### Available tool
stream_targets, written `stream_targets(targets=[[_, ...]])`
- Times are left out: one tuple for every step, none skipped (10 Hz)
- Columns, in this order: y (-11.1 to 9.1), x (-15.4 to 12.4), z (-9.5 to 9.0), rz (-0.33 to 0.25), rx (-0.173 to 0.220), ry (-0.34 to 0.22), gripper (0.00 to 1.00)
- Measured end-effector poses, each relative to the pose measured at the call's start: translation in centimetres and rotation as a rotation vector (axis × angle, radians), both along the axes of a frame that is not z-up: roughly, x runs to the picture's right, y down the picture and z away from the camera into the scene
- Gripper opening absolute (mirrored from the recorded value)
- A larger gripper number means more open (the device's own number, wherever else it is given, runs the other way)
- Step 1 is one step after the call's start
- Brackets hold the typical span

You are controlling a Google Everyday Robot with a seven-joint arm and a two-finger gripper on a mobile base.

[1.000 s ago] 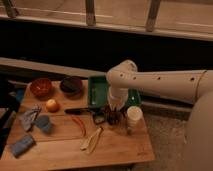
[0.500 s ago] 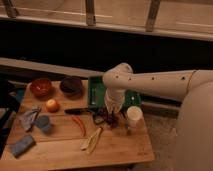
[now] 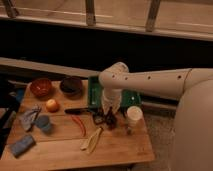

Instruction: Place grapes in metal cup

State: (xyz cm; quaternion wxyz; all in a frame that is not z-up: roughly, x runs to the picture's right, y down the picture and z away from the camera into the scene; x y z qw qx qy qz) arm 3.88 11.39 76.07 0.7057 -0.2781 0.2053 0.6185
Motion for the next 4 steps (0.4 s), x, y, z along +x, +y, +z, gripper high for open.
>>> stream_targets(targets=[[-0.5, 0.0, -0.5, -0.003, 0.014, -0.001, 0.78], [-1.5, 0.0, -1.3, -0.005, 0.040, 0.000, 0.78], [-2.4, 0.1, -2.1, -0.008, 0.065, 0.004, 0.78], [-3.4, 0.1, -3.0, -0.008, 0.092, 0.007, 0.78]])
